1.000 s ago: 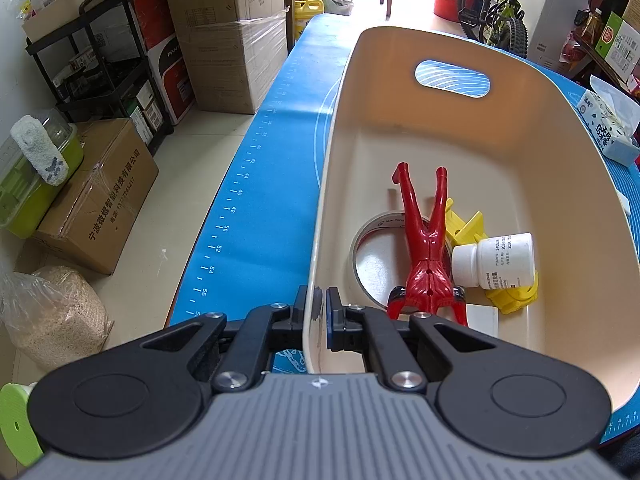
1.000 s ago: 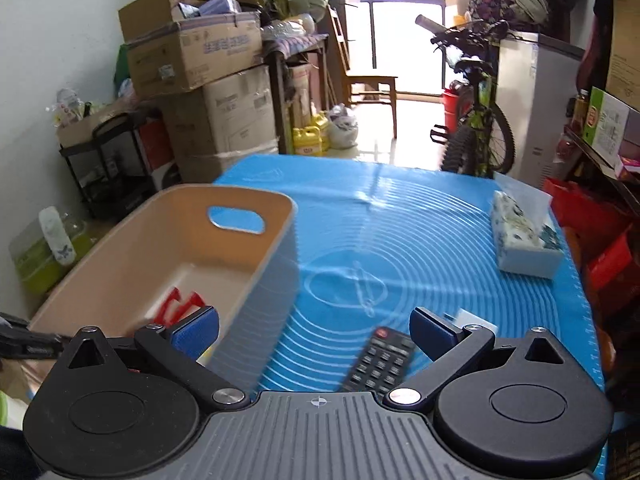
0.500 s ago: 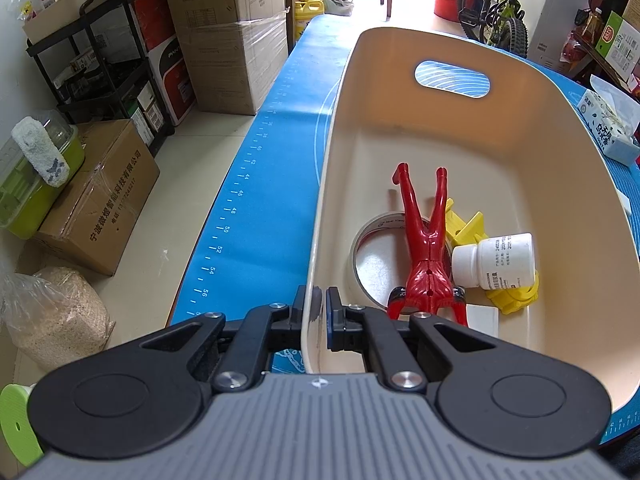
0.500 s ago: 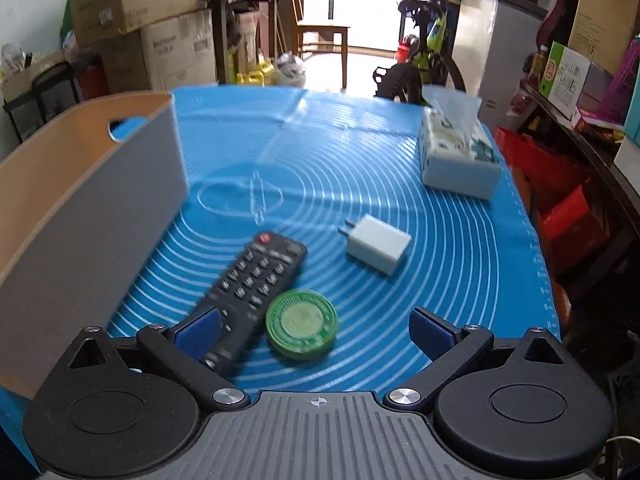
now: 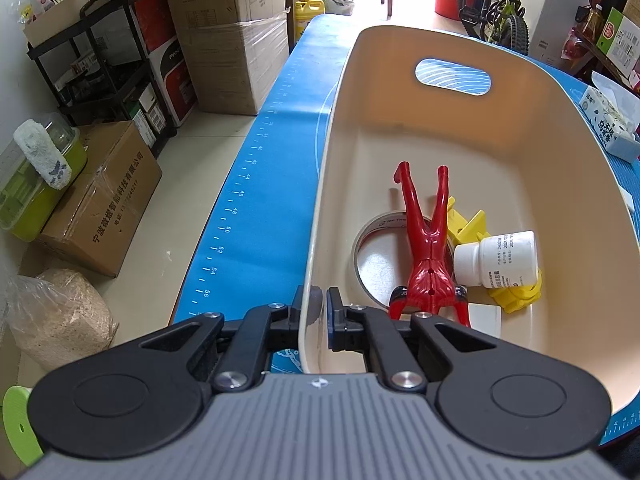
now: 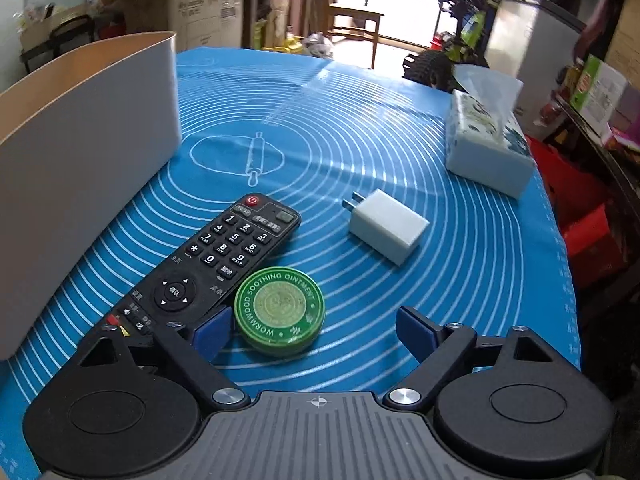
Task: Organize rigid objects
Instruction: 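Grasp the green ointment tin with the right tool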
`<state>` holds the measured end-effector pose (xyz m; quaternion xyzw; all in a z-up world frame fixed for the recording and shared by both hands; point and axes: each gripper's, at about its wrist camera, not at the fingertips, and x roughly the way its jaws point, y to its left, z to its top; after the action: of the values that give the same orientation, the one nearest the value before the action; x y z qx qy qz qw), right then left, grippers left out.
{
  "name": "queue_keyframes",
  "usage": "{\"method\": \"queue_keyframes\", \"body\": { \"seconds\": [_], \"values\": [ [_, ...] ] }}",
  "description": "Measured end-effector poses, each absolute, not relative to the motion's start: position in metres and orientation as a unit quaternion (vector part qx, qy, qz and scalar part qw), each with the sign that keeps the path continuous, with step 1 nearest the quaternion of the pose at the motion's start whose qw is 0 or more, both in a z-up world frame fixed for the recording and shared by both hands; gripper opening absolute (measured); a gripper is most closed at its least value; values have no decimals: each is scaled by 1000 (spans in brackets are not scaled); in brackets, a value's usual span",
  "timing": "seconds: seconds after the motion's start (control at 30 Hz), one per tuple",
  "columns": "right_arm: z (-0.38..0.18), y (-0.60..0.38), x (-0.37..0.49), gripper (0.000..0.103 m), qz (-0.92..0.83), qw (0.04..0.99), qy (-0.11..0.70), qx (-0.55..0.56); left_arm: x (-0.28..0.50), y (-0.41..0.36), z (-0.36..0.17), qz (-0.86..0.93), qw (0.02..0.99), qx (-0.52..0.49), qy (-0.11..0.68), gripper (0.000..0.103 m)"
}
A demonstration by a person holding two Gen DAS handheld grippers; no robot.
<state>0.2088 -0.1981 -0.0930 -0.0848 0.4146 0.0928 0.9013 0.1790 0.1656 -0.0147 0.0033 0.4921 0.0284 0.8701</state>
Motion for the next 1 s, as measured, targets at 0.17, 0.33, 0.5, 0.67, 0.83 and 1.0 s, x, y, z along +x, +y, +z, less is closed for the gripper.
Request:
{"method": "queue_keyframes", "body": {
  "seconds": [0.17, 0.33, 0.5, 0.67, 0.83, 1.0],
  "values": [
    [-96, -199, 215, 83, 130, 898, 407, -106, 179, 164, -15, 30, 870, 6, 492, 9],
    [-95, -202, 211, 54, 175, 894, 404, -84, 180, 163, -15, 32, 870, 10, 491, 11],
    [-94, -199, 210, 54, 159, 896, 408, -76, 179, 163, -16, 32, 870, 9, 492, 11],
    [-85, -200, 202, 54, 118, 907, 397, -80, 179, 164, -16, 30, 870, 6, 492, 11],
    [-63, -208, 194, 54, 83, 921, 374, -76, 179, 164, -16, 29, 870, 4, 492, 11],
    [-33, -204, 186, 54, 66, 933, 346, -68, 179, 164, -16, 29, 870, 4, 492, 11]
  ]
}}
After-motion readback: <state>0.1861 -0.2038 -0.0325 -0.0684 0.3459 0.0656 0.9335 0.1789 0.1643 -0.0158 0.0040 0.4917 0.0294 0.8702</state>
